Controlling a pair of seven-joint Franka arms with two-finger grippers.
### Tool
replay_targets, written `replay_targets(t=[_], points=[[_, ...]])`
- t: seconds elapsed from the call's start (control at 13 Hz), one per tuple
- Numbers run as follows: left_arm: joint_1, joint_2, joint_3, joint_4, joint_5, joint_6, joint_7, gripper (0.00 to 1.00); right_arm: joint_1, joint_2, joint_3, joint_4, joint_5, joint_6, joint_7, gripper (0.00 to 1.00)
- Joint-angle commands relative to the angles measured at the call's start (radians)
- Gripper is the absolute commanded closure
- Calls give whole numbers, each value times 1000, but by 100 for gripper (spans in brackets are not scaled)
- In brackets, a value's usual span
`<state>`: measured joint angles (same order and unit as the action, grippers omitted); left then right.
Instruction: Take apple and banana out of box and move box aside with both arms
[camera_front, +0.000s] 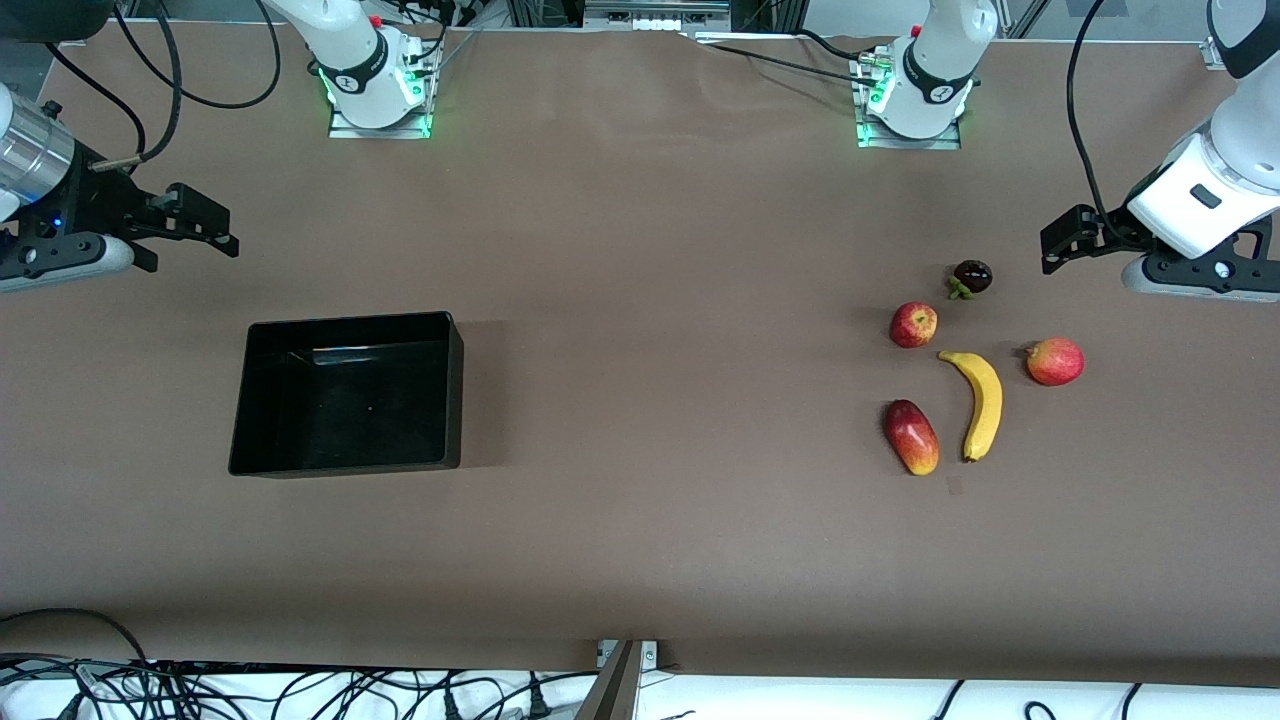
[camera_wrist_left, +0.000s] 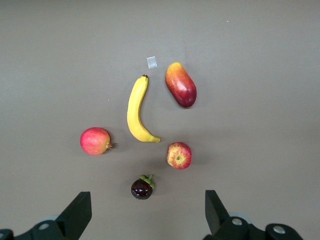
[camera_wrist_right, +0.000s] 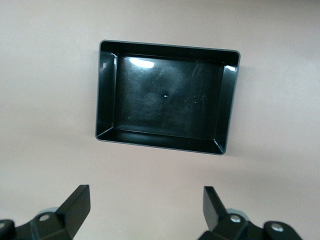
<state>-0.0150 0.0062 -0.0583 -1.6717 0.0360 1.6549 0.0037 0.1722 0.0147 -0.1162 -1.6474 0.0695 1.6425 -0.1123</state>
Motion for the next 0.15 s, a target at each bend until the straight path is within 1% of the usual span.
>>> replay_targets(t=[0.0, 0.08], points=[[-2, -12, 3, -3, -16, -3, -8, 0, 10, 13, 18, 23, -40, 0, 51, 0], [-2, -12, 2, -3, -16, -3, -8, 0, 9, 17, 18, 31, -42, -1, 56, 0]])
